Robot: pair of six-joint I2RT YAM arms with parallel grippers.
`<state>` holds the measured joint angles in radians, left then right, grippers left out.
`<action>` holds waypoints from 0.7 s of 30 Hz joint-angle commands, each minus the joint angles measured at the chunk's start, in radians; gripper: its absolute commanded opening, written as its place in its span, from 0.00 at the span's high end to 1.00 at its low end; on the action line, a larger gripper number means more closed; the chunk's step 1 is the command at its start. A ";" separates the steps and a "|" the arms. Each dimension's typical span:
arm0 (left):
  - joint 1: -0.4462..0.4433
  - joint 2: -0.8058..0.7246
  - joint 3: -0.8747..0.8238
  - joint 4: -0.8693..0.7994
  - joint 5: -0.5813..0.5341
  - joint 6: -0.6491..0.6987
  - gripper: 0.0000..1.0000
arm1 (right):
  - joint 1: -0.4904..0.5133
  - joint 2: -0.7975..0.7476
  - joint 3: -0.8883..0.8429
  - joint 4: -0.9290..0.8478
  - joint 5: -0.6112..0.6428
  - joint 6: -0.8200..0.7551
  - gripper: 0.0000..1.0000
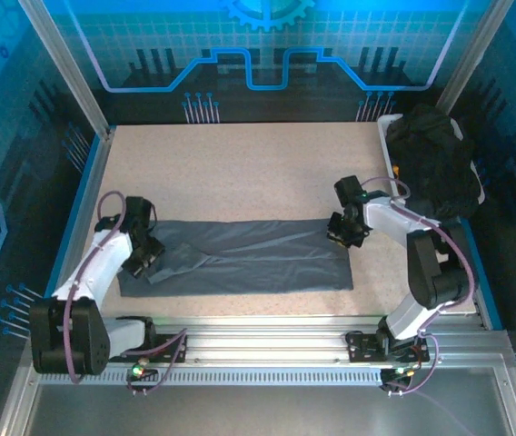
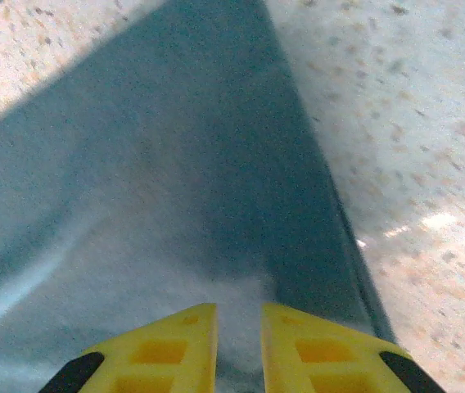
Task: Fold and stack the t-shirts
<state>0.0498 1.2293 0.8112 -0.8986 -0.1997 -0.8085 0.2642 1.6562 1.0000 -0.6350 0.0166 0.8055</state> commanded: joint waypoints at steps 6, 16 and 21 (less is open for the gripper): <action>0.094 0.254 0.271 0.074 0.095 0.030 0.46 | 0.017 0.165 0.144 -0.073 0.000 0.011 0.80; 0.113 0.549 0.368 0.065 0.140 0.043 0.63 | -0.010 0.316 0.289 -0.235 0.031 -0.003 0.82; 0.117 0.647 0.388 0.105 0.228 0.025 0.69 | -0.042 0.404 0.405 -0.325 0.031 -0.038 0.83</action>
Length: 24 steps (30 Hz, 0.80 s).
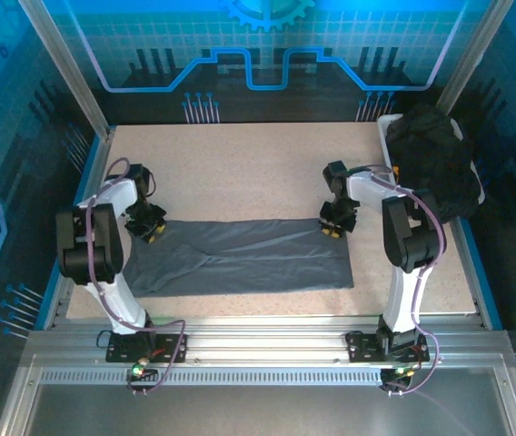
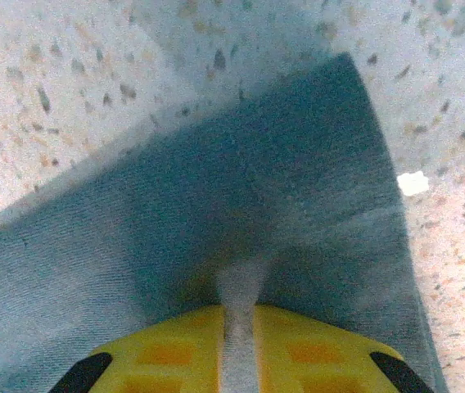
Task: Fold and stack the t-shirts
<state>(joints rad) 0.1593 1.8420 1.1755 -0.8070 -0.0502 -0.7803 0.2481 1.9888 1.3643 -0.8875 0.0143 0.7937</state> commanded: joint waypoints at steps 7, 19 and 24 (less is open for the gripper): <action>-0.031 0.153 0.152 0.013 0.134 -0.016 0.70 | -0.101 0.213 0.256 -0.157 -0.020 -0.068 0.82; -0.033 0.212 0.365 0.125 0.216 0.048 0.62 | -0.214 0.581 0.942 -0.359 -0.149 -0.189 0.76; -0.052 0.069 0.254 0.263 0.311 0.226 0.54 | -0.179 0.351 0.748 -0.159 -0.197 -0.265 0.59</action>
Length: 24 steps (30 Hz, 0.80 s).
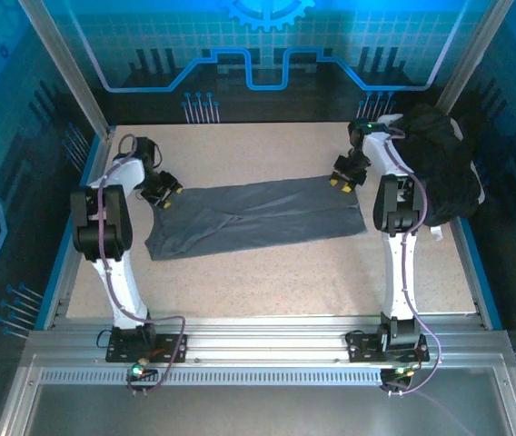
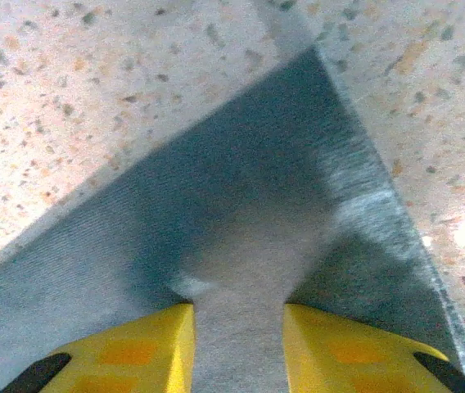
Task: Fold and stack the t-shirts
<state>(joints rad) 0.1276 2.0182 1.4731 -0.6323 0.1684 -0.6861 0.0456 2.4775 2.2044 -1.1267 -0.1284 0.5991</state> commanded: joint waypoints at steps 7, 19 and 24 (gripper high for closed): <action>-0.063 -0.106 -0.150 0.119 0.262 0.353 0.54 | 0.109 -0.485 -0.468 0.329 -0.193 -0.099 0.49; -0.161 0.002 -0.112 0.121 0.180 0.431 0.49 | 0.210 -0.717 -0.705 0.403 -0.254 -0.021 0.49; -0.182 -0.025 -0.161 0.139 0.142 0.436 0.50 | 0.215 -0.743 -0.717 0.406 -0.269 -0.015 0.49</action>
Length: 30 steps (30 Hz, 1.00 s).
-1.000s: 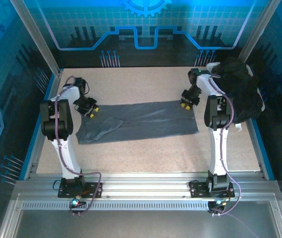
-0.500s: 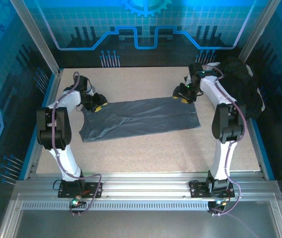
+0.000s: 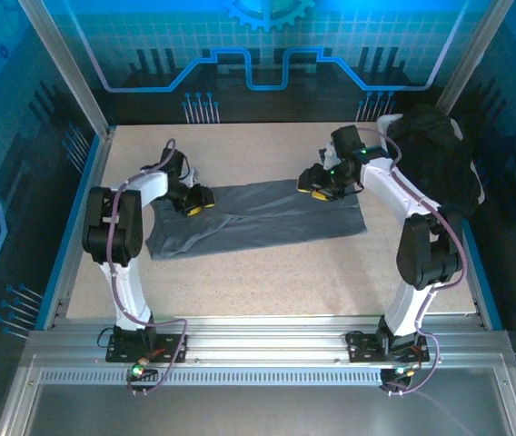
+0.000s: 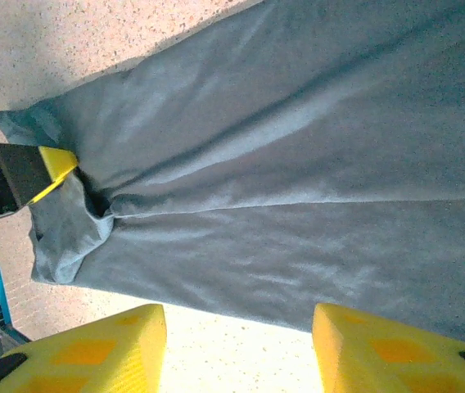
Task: Fold and stack the t-shirts
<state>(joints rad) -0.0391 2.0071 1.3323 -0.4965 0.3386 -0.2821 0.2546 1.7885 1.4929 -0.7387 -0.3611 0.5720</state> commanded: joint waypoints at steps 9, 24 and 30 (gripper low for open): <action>-0.041 -0.143 -0.098 0.020 -0.048 -0.032 0.76 | 0.011 -0.061 -0.023 0.029 -0.041 0.022 0.49; -0.084 -0.271 -0.183 -0.046 -0.020 -0.129 1.00 | 0.011 -0.099 -0.069 0.039 -0.053 0.020 0.50; -0.160 -0.328 -0.207 -0.136 -0.014 -0.216 1.00 | 0.005 -0.116 -0.094 0.048 -0.056 0.020 0.50</action>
<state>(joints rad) -0.1616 1.7309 1.1454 -0.5522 0.3035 -0.4328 0.2554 1.7042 1.4189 -0.7013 -0.3878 0.5869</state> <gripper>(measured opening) 0.050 0.499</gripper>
